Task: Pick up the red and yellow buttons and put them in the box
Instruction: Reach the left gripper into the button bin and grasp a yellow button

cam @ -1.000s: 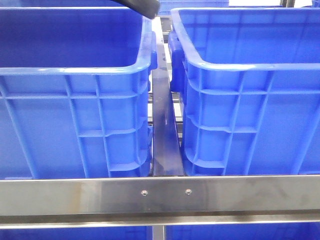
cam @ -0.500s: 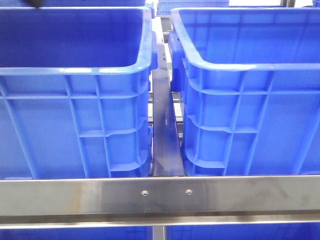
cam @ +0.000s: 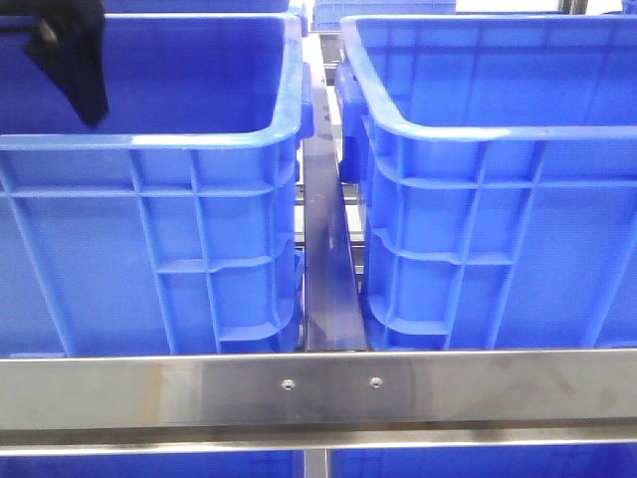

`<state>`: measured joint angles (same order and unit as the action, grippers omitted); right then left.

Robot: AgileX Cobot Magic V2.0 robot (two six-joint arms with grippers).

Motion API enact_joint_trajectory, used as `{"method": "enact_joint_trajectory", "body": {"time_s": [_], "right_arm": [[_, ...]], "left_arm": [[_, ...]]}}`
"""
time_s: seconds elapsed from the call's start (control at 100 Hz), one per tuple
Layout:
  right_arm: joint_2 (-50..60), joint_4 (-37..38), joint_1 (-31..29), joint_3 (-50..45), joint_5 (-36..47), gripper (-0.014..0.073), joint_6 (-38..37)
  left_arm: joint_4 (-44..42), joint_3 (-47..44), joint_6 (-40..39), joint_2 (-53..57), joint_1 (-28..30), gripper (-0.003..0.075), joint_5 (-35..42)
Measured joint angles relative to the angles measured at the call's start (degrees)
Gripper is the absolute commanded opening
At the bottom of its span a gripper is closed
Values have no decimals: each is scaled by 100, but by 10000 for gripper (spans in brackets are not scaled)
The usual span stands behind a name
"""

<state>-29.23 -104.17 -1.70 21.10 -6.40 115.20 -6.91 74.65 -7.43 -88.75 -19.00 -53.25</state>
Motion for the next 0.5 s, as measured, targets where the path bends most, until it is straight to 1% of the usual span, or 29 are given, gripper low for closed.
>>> {"method": "enact_joint_trajectory", "body": {"time_s": [0.22, 0.41, 0.45, 0.5], "right_arm": [[0, -8, 0, 0, 0, -68, -10], [0, -8, 0, 0, 0, -68, -10], [0, -8, 0, 0, 0, -68, -10], [0, -8, 0, 0, 0, -68, -10]], "left_arm": [[-60, 0, -149, -461, 0, 638, -3], [-84, 0, -176, -882, 0, 638, 280], [-84, 0, -176, -954, 0, 632, 337], [-84, 0, -176, -1024, 0, 606, 382]]}}
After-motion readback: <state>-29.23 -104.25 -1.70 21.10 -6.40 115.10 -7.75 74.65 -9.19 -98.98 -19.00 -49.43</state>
